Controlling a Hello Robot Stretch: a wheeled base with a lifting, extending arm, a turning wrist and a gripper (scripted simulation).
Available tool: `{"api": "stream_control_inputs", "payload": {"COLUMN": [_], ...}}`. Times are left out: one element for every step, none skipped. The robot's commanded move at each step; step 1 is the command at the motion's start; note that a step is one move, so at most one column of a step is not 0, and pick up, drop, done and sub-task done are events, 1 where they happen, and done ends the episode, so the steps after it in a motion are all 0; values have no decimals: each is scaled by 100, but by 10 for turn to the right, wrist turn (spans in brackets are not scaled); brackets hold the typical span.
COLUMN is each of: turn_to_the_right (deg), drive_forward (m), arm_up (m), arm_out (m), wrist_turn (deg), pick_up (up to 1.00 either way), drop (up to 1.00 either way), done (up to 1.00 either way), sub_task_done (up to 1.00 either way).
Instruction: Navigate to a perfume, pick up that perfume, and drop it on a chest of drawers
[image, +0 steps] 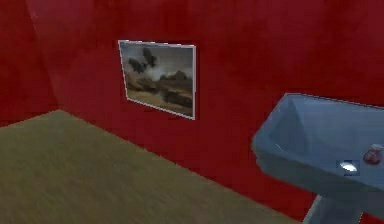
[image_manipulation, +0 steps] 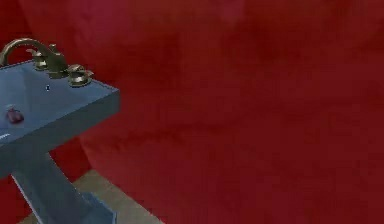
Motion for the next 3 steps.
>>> {"api": "stream_control_inputs", "payload": {"turn_to_the_right": [450, 240, 0], "drive_forward": [0, 0, 40], "arm_up": [0, 0, 0], "arm_out": [0, 0, 0], "wrist_turn": [0, 0, 0], "pick_up": [0, 0, 0], "drop": [0, 0, 0], "done": [0, 0, 0], "sub_task_done": [0, 0, 0]}}
